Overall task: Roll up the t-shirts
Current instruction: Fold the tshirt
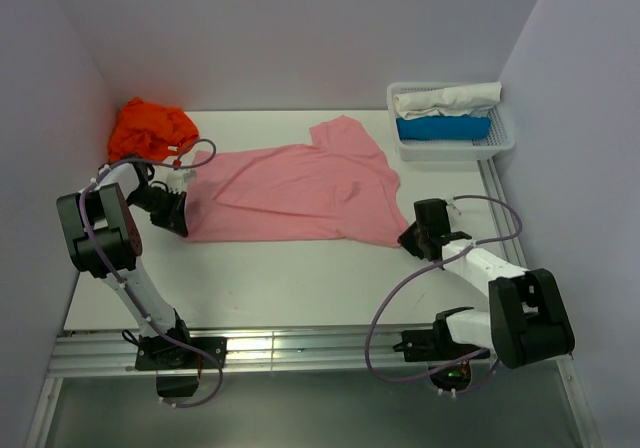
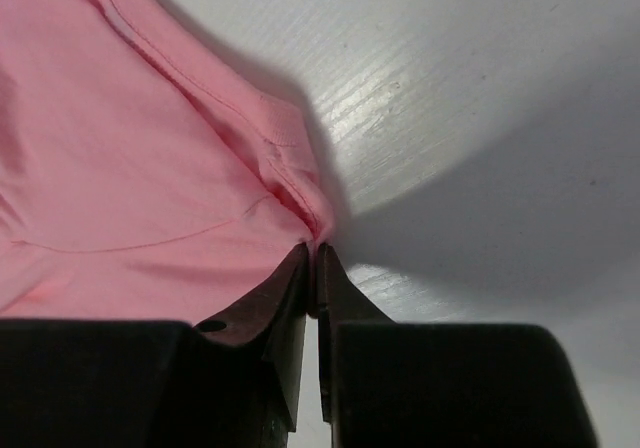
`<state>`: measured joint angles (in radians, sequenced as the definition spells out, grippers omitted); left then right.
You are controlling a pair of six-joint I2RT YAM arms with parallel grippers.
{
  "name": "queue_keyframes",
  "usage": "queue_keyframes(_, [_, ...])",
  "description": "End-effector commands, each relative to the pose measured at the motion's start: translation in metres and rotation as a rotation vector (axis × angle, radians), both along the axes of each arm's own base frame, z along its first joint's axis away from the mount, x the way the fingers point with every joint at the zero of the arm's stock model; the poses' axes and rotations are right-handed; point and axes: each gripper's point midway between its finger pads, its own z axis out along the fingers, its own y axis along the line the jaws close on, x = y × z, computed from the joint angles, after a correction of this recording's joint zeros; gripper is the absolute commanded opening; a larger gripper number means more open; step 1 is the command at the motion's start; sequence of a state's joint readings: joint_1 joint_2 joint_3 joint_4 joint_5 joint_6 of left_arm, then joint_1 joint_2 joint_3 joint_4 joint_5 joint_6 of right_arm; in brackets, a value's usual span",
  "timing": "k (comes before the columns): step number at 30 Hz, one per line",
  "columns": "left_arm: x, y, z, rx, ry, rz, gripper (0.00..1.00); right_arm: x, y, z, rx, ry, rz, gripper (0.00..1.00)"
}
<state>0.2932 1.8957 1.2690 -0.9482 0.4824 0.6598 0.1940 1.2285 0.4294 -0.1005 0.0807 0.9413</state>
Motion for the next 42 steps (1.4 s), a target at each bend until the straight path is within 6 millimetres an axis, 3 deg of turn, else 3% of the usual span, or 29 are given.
queue_keyframes(1, [-0.005,0.003,-0.002,0.014,0.012,-0.037,0.00,0.006,-0.013,0.017,-0.084,0.000,-0.021,0.11])
queue_keyframes(5, [-0.007,0.007,0.002,0.034,0.013,-0.068,0.00,0.001,-0.030,0.044,-0.172,0.008,-0.037,0.08])
queue_keyframes(10, [-0.021,0.006,0.006,0.030,0.054,-0.108,0.00,-0.022,-0.043,0.052,-0.244,0.077,-0.027,0.06])
queue_keyframes(15, [-0.038,0.007,0.007,0.040,0.086,-0.152,0.00,-0.046,-0.047,0.051,-0.237,0.093,-0.035,0.05])
queue_keyframes(18, [-0.050,0.005,0.009,0.035,0.115,-0.175,0.00,-0.058,-0.049,0.061,-0.225,0.076,-0.044,0.05])
queue_keyframes(22, [-0.066,0.007,0.012,0.058,0.128,-0.206,0.00,-0.063,-0.044,0.080,-0.181,0.016,-0.039,0.06])
queue_keyframes(30, [-0.087,0.010,0.024,0.077,0.140,-0.239,0.00,-0.082,-0.048,0.093,-0.172,0.000,-0.059,0.05])
queue_keyframes(39, [-0.109,0.007,0.020,0.077,0.166,-0.249,0.02,-0.095,-0.042,0.087,-0.131,0.002,-0.041,0.06])
queue_keyframes(42, [-0.112,0.006,0.019,0.078,0.168,-0.251,0.16,-0.096,-0.040,0.083,-0.116,-0.006,-0.034,0.13])
